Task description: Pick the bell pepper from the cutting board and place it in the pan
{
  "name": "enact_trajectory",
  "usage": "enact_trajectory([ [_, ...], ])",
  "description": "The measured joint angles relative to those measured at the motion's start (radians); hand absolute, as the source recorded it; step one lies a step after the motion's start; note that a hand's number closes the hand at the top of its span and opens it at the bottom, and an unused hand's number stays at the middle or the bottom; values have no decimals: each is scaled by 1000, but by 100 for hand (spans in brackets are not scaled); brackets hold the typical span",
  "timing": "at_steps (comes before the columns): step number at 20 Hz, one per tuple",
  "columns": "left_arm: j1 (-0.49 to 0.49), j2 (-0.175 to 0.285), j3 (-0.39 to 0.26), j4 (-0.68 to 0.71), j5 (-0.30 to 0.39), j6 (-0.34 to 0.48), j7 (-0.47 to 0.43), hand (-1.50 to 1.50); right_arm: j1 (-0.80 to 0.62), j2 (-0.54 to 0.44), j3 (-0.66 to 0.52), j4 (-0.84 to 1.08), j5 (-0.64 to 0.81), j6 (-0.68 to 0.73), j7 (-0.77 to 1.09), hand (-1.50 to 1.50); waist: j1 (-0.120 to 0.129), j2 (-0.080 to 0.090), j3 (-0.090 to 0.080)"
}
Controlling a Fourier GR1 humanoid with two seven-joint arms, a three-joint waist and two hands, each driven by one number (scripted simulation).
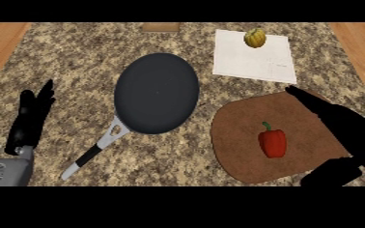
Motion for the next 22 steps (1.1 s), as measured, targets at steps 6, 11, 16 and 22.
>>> enact_trajectory([
  [6,-6,-10,37,13,-23,-24,-3,0,35,77,32,51,150,14,-29,-150,-4,0,0],
  [11,-6,-24,67,7,-40,-50,6,0,47,131,28,87,231,56,-58,-150,-5,0,0],
  [16,-22,-48,92,19,-69,-61,5,0,60,173,-9,126,287,93,-123,-150,-6,0,0],
  [22,3,-65,116,-41,-95,-89,36,0,42,246,-35,167,354,131,-153,-150,-4,-1,1],
])
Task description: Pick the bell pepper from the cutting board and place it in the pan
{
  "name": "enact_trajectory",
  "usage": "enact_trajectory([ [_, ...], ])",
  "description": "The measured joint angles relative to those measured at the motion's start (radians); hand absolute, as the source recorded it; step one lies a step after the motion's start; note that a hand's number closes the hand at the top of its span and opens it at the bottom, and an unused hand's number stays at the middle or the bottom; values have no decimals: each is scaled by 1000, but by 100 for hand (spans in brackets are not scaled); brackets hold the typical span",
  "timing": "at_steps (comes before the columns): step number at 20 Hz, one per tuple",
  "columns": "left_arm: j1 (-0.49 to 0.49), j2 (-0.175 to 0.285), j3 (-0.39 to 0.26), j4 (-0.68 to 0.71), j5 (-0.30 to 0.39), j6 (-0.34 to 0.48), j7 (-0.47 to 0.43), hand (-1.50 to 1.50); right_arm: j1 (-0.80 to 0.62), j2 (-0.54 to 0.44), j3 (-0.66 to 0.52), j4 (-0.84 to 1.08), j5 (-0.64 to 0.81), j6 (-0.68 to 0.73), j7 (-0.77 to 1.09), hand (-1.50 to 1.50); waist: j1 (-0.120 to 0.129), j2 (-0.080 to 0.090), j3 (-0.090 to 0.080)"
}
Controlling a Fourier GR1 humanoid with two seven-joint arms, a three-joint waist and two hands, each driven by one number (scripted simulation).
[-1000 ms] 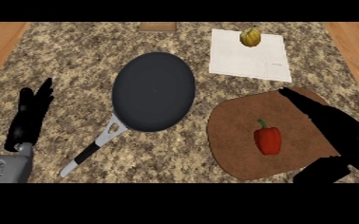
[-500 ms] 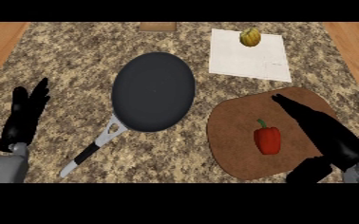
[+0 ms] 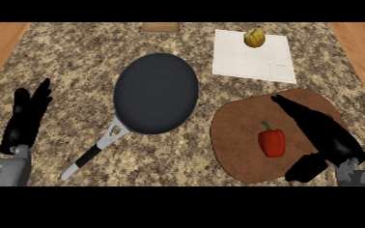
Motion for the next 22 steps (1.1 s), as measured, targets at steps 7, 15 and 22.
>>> enact_trajectory([
  [7,21,-22,25,-39,-38,-17,16,0,-16,77,-7,77,93,9,-40,-150,0,0,0],
  [15,17,-51,55,-7,-66,-34,-17,0,-14,115,-30,168,174,12,-95,150,-1,1,0],
  [22,6,-57,68,-8,-77,-45,-9,0,-35,106,-5,217,299,-78,-198,150,0,0,-1],
])
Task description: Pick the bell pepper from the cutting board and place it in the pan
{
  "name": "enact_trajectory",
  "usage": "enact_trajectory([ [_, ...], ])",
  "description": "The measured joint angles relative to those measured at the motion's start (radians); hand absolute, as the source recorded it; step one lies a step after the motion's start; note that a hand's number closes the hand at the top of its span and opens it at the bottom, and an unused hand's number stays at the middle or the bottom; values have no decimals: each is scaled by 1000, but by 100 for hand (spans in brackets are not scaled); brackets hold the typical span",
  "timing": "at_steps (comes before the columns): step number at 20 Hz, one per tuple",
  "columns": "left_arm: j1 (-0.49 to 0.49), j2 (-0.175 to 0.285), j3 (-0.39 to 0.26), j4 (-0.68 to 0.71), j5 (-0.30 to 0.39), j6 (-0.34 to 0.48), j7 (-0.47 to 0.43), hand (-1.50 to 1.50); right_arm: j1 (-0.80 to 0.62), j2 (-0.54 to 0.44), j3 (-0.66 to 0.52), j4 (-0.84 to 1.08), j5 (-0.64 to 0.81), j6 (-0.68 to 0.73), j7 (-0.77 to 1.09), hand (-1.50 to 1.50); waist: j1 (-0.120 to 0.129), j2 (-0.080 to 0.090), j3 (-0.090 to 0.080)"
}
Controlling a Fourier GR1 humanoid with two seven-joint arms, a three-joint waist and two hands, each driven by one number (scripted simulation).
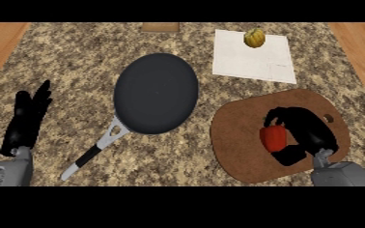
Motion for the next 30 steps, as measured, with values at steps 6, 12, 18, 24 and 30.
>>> enact_trajectory([
  [6,7,-20,12,18,-16,-7,-31,0,-8,20,-30,35,56,-39,-57,150,-1,-1,-1],
  [12,7,1,41,24,-5,-28,-26,0,166,97,41,-164,169,-89,117,150,-13,-5,-3],
  [18,22,-9,35,-4,-11,-22,-10,0,348,183,222,-383,392,-191,329,150,-18,-7,-2],
  [24,13,-25,22,-11,-22,-12,3,0,308,221,361,-571,577,-296,376,150,-14,-7,-1],
  [30,8,-31,18,-21,-30,-15,14,0,170,321,482,-540,671,-309,463,150,-2,-2,0],
])
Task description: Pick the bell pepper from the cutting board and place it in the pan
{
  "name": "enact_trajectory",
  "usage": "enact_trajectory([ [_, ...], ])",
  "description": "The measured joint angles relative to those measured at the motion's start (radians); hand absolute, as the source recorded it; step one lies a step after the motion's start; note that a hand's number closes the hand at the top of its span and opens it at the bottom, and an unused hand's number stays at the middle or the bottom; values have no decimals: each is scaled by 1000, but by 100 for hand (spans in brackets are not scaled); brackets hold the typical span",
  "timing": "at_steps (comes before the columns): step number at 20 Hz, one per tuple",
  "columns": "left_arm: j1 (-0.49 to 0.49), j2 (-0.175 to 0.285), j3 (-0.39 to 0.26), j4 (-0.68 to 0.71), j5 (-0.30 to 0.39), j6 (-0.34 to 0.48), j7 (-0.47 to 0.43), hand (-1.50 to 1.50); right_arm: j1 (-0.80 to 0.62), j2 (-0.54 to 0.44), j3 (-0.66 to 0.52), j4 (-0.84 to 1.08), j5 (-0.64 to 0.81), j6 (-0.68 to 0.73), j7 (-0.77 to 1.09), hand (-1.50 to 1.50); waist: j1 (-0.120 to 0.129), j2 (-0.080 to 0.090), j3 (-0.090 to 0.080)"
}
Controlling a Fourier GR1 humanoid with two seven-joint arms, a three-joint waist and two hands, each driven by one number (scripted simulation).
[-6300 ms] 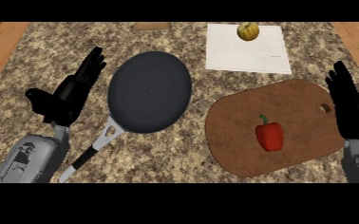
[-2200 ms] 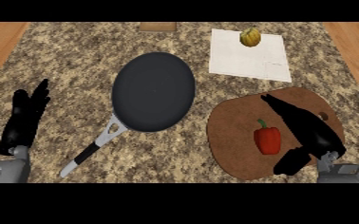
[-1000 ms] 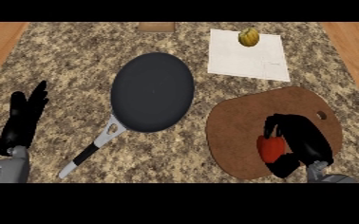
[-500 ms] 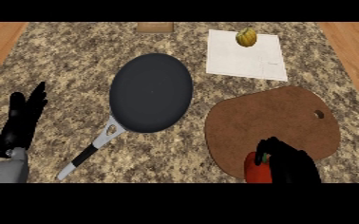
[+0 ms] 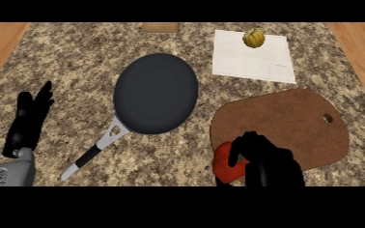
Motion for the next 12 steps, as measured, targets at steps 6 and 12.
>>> enact_trajectory([
  [6,-27,1,8,45,-2,-12,-28,0,-256,32,-18,184,-122,-79,141,150,9,4,0],
  [12,-27,-1,3,22,-1,-23,-12,0,-501,40,-105,466,-310,-253,180,150,23,7,1],
])
